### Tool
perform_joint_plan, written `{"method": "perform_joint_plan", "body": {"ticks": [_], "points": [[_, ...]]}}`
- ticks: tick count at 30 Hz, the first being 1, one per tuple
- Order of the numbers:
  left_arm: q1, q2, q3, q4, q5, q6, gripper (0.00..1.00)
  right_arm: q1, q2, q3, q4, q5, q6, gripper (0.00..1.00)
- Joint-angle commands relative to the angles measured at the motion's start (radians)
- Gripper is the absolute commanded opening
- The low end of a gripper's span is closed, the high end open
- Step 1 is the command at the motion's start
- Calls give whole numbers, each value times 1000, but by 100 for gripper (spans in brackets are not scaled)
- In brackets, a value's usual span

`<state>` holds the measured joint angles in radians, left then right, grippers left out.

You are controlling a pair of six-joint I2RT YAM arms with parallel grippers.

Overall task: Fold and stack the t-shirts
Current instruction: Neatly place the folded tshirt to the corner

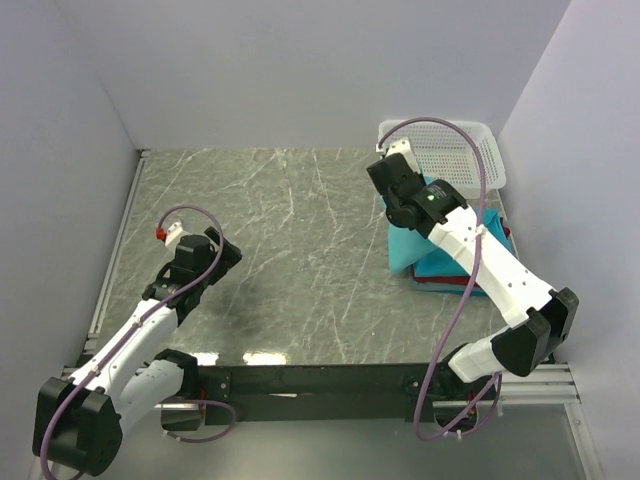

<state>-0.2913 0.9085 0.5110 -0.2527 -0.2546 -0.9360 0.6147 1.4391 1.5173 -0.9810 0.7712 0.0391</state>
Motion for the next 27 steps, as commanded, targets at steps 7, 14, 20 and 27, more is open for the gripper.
{"method": "perform_joint_plan", "body": {"ticks": [7,14,20,27], "points": [[7,-22,7,13,-18,17,99,-75,-55,110,-58,-30,-59,0],[9,-2,14,10,-6,22,99,-141,-65,83,-31,-75,-100,0],[11,7,20,13,9,29,99,-228,-68,55,18,-160,-136,0],[11,9,12,23,9,29,99,-331,-48,-22,67,-210,-122,0]]}}
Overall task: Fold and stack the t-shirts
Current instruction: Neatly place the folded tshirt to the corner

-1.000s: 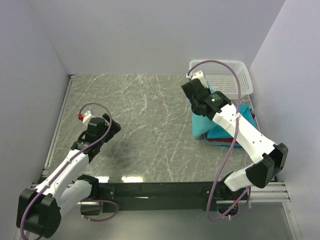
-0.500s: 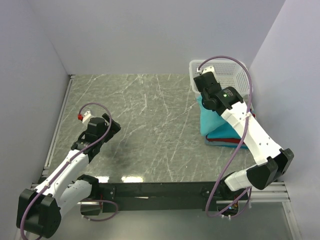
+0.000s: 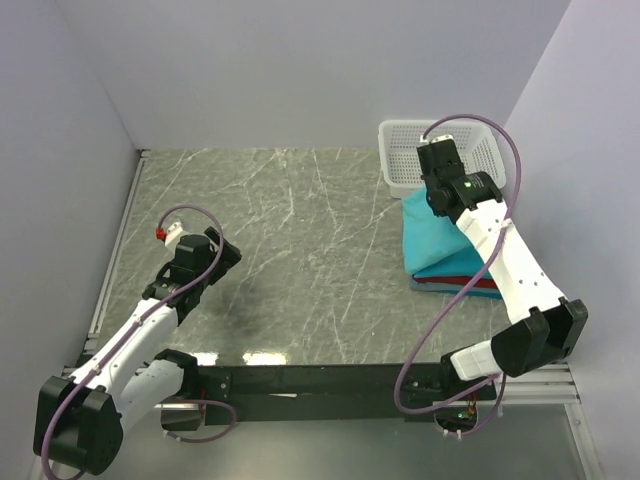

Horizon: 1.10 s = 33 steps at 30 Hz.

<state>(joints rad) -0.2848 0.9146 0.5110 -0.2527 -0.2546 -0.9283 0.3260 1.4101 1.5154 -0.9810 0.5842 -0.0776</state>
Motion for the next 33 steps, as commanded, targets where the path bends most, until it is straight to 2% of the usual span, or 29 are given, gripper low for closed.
{"method": "perform_joint_plan", "body": {"ticks": [1,8,17,27,32,33], "points": [[4,7,14,23,11,23,100,-56,-19,-44,80,-21,8,0],[6,33,26,26,28,31,100,-179,-13,-124,126,-15,32,0],[9,35,21,27,25,34,99,-284,35,-129,156,-20,26,0],[12,44,20,30,29,37,99,-347,78,-138,186,-86,4,0],[13,49,18,33,32,36,99,-363,119,-132,163,-40,24,0],[13,49,17,33,34,36,99,-366,133,-127,154,-32,47,11]]}}
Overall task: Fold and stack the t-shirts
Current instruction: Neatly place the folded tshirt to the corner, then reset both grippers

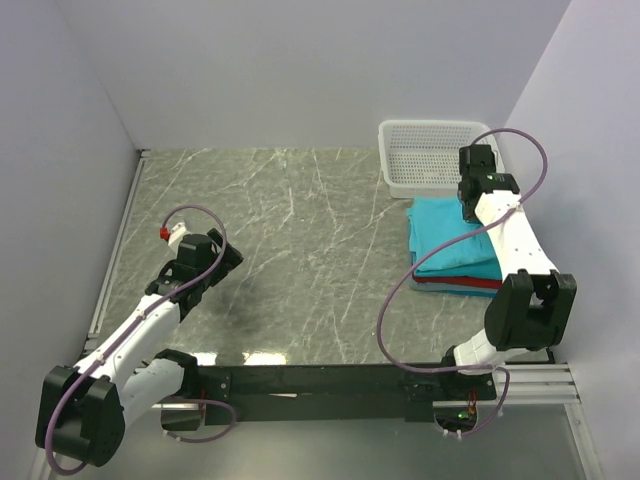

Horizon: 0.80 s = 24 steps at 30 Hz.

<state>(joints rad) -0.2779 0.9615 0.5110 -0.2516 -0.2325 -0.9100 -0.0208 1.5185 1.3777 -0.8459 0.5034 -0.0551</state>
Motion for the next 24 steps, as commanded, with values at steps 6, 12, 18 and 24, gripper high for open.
{"method": "perform_joint_plan", "body": {"ticks": [6,12,18,24], "points": [[8,10,23,28,15,19,99,-36,20,0,7,115,139,76],[9,-9,29,20,9,16,100,-50,-18,14,34,156,225,79],[9,-38,26,15,5,8,99,-50,-177,-69,187,-96,224,79],[9,-89,86,26,35,-15,99,-50,-412,-207,374,-307,279,80]]}}
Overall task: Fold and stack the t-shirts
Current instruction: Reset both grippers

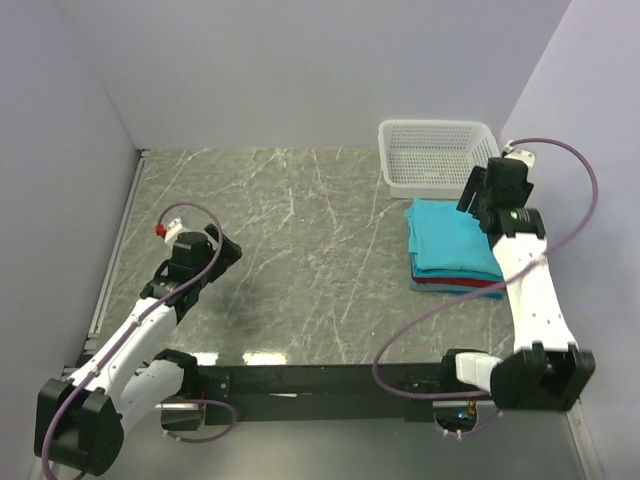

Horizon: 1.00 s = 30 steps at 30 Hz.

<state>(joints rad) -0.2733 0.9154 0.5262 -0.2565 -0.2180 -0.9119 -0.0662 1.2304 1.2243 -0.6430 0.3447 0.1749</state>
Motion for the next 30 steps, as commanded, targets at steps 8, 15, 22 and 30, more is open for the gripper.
{"method": "perform_joint_plan", "body": {"ticks": [8,15,22,30], "points": [[5,-160,240,-52,-105,2,100,-4,-446,-313,382,-443,115,87],[5,-269,238,-86,-179,7,99,-4,-634,-561,538,-444,227,89],[5,-282,250,-98,-224,7,99,-4,-681,-651,565,-357,270,90],[5,-274,244,-93,-211,2,99,-4,-738,-652,548,-288,270,91]]}}
